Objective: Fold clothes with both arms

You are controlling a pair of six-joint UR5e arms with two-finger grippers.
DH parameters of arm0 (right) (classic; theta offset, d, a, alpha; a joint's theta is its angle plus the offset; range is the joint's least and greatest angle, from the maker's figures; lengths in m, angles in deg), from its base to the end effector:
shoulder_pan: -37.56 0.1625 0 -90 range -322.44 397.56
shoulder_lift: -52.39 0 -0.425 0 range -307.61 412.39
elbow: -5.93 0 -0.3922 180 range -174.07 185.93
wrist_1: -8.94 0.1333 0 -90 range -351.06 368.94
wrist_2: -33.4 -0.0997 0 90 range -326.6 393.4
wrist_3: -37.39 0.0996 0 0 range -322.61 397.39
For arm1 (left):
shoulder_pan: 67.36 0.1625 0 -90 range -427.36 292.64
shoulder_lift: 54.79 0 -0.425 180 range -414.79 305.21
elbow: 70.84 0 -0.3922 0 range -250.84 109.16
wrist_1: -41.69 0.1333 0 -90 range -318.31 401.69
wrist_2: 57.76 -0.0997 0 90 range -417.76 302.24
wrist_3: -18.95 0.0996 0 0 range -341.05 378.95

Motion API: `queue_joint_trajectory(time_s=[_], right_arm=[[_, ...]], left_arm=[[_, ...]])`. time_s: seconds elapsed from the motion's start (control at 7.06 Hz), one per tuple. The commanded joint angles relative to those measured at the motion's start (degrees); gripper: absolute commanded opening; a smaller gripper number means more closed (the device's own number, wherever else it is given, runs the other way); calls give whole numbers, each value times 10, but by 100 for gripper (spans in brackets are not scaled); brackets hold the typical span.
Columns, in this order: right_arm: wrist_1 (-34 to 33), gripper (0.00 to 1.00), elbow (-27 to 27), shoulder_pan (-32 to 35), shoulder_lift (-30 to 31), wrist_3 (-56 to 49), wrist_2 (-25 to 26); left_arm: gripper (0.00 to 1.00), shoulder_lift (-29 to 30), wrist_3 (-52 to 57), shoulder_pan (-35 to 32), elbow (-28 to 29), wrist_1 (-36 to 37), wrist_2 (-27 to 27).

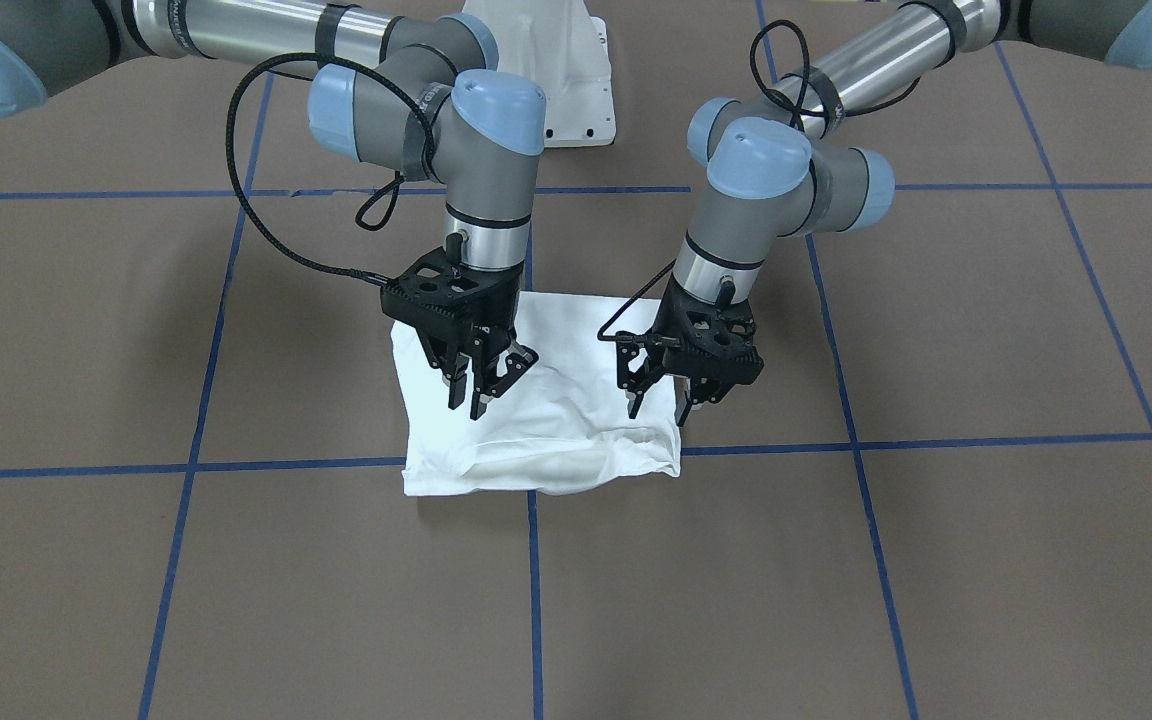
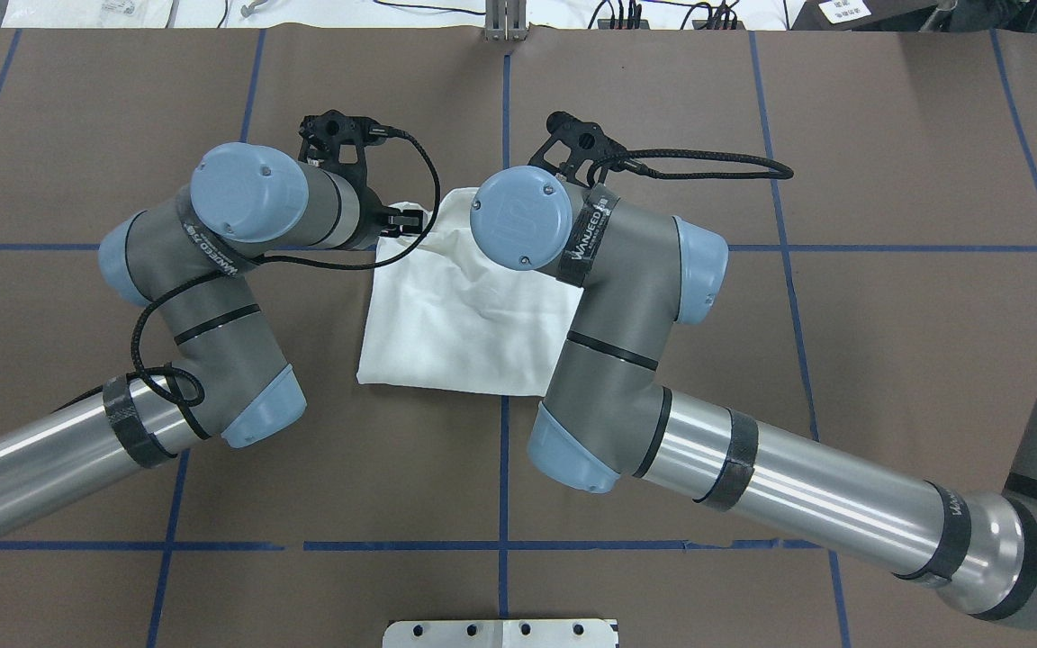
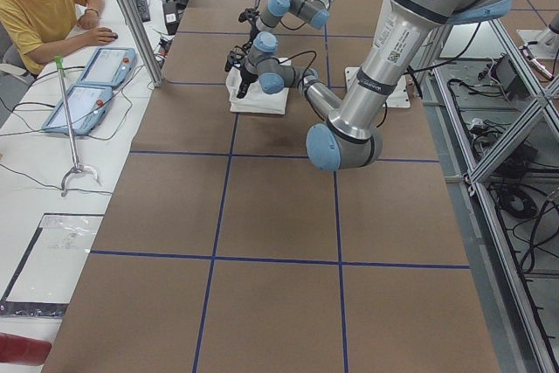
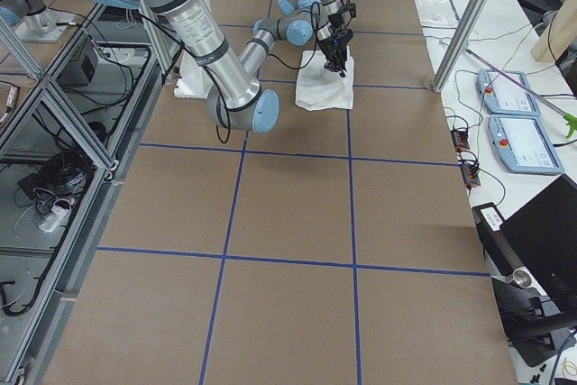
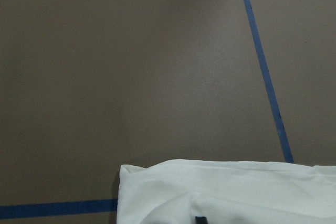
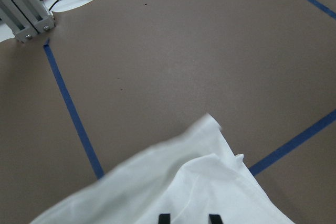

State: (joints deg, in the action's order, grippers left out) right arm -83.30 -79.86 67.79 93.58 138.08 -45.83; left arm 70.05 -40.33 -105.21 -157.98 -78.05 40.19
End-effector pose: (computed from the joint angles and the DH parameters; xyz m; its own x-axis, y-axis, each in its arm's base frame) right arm -0.5617 -0.5032 0.1721 0.5154 0.5113 0.6877 -0.7113 0.7028 0.0107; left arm 0.4870 -0.5298 0.2625 0.5829 0.1878 -0.7905 0.2486 0.8850 0.3935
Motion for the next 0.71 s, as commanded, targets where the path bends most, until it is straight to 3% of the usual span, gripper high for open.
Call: queue_joint_trajectory(time_s=[0.0,0.14,0.28,0.43,0.57], right_arm=[[0,100,1,-14,-5,-3,-7],[0,100,10,-29,-6,-1,-4],[0,100,58,-34,-25,8,-1],[22,100,153,-33,-69,10,13],[47,100,193,-33,-73,-7,21]], left_arm=[[100,-27,99,-28,-19,-1,14],[100,-33,135,-43,-19,-2,41],[100,-37,141,-45,-20,-2,41],[100,-38,140,-45,-20,-2,41],[100,-38,139,-45,-20,-2,41]])
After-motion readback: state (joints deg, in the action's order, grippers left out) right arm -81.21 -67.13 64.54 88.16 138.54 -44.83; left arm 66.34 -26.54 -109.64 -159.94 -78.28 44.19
